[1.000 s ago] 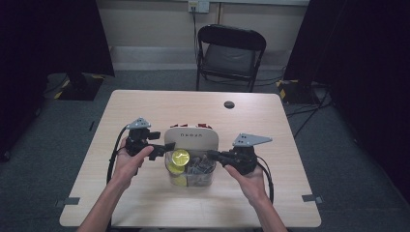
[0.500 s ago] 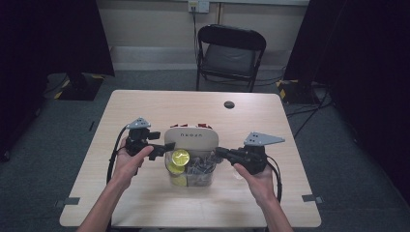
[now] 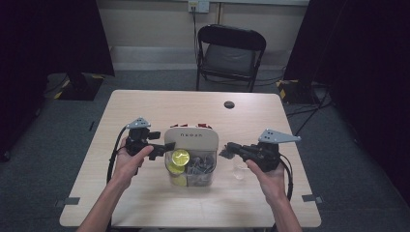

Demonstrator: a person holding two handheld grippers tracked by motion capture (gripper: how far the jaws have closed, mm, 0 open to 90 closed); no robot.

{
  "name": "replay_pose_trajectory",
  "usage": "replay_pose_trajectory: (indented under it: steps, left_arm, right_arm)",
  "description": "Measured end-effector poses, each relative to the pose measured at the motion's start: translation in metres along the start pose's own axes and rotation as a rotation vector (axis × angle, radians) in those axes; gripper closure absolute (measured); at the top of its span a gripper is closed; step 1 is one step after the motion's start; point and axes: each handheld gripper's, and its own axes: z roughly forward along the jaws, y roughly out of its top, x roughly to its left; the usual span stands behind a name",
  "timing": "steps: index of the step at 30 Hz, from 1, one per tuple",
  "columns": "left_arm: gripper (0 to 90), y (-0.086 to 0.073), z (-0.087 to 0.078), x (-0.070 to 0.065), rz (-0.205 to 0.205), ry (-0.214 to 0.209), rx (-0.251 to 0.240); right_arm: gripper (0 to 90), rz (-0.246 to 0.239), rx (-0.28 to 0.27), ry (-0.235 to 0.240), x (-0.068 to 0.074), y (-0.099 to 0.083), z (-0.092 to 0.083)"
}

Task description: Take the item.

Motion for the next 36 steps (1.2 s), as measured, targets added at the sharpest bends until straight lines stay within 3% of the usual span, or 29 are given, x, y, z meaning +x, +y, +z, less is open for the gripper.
replay_pose_trajectory:
  steps: [12,25,36]
  left_arm:
    - [15.5,0.0,0.001,0.0,0.0,-0.004,0.002]
    - [15.5,-0.002,0.003,-0.002,-0.001,0.0,0.013]
    - [15.5,-0.002,0.002,0.001,0.003,-0.003,0.019]
  right_arm:
    - [90.0,0.011,-0.009,-0.046,-0.014,-0.004,-0.011]
    - [90.0,0.032,0.024,-0.134,-0.031,-0.018,-0.016]
    - [90.0,0.055,0.061,-0.16,-0.04,-0.03,-0.015]
